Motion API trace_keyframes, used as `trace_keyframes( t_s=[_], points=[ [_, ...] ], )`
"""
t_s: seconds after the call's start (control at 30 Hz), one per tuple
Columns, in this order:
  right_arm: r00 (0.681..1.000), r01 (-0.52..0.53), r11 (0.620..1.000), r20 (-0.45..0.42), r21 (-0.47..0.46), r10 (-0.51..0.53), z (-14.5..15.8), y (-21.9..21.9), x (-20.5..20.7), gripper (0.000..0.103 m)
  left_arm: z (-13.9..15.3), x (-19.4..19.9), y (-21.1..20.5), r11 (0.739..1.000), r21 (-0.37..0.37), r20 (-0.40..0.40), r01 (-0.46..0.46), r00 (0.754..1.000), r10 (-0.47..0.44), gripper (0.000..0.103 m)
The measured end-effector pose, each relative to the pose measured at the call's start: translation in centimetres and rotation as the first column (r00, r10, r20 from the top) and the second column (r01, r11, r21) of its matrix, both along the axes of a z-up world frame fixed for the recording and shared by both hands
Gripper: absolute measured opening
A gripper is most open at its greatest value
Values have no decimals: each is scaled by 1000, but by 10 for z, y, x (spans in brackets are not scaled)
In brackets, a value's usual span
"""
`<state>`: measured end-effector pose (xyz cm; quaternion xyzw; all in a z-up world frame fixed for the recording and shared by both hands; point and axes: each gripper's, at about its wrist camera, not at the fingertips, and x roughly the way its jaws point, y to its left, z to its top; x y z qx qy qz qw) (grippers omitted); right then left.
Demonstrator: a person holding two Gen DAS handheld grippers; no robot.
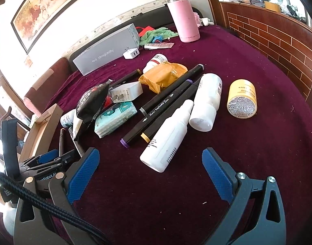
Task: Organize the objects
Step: 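Move the left tool toward the black markers on the pile, then grasp the orange-capped black marker with the left tool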
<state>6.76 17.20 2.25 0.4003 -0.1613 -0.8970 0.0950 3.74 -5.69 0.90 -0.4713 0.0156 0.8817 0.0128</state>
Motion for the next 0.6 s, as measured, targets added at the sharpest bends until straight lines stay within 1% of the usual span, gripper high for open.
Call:
trace_keyframes(
  t_s=[0.1,0.23,0.47,0.6],
  points=[
    [1000,-1,1000,10,-3,1,-1,0,-1,102,0,0,0,1000,1,-7,4,1000,-4,68],
    [1000,-8,1000,20,-7,8,-3,0,-2,102,1,-4,0,1000,-3,4,9,1000,-9,70],
    [999,-6,1000,54,-12,7,-8,0,-5,102,1,4,-9,997,2,32,79,996,-79,70],
    [998,-3,1000,67,-12,3,-9,0,-6,102,2,12,-15,996,7,44,87,995,-88,70]
  ],
)
